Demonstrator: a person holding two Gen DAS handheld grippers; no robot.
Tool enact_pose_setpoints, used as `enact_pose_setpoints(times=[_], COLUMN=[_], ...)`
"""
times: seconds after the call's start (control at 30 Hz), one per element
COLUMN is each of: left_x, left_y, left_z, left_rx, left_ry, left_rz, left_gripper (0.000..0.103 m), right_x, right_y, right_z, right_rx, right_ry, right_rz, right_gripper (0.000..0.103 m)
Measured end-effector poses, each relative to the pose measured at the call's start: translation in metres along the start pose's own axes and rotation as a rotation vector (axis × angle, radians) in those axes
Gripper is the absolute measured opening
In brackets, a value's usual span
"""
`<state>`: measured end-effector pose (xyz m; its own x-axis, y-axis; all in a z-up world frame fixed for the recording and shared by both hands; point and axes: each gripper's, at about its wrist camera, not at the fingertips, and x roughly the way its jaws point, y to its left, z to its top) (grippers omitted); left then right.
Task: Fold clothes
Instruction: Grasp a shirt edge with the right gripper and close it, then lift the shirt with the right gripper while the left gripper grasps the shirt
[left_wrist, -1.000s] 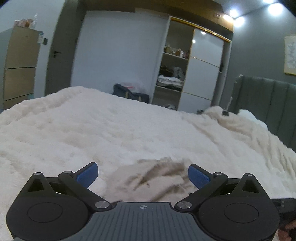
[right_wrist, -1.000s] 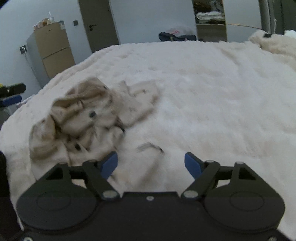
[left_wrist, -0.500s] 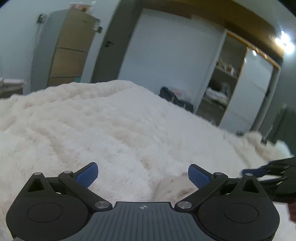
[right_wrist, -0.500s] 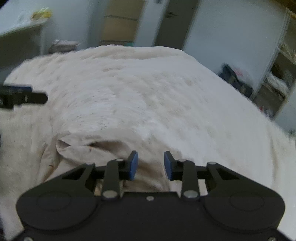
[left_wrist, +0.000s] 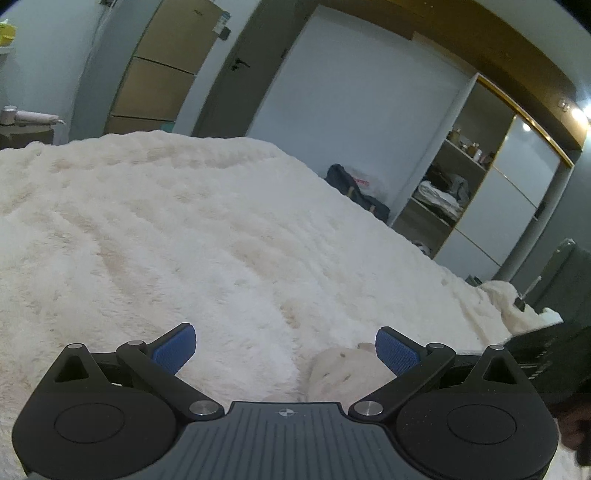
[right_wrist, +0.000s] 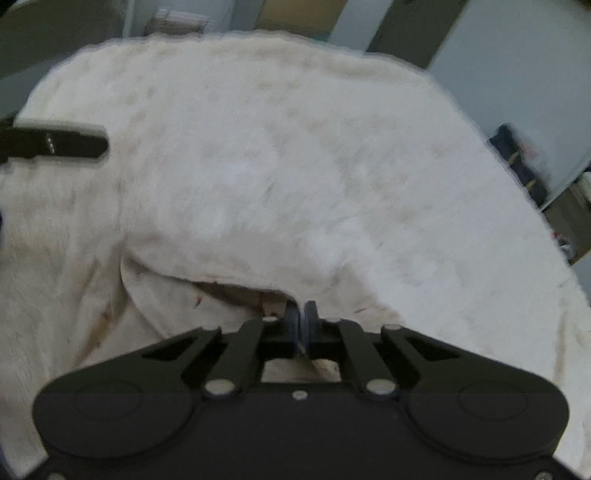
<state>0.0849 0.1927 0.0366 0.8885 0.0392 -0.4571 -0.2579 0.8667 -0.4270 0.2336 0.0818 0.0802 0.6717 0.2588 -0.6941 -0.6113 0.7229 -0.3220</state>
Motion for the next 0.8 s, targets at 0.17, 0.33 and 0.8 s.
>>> enact_pose_setpoints(times=[0.17, 0.33, 0.8], left_x=[0.002, -0.001, -0.012], left_y=[-0.011, -0.012, -0.019], left_z=[-0.004, -0.007, -0.015], left_rx=[0.054, 0.049, 0.090], left_ry=[0.034, 0.048, 0.059], left_rz=[-0.042, -0.066, -0.115], left_gripper=[0.103, 0.103, 0.103], right_x=[-0.087, -0.149, -0.073], right_y=[-0.012, 0.003, 0.080], right_z=[0.005, -0.020, -0.211], right_rx=[0.054, 0.060, 0.354], right_ry=[-0.212, -0.290, 0.154], right_rz=[-0.128, -0.218, -0.241], right_gripper=[0.001, 0.001, 0.009])
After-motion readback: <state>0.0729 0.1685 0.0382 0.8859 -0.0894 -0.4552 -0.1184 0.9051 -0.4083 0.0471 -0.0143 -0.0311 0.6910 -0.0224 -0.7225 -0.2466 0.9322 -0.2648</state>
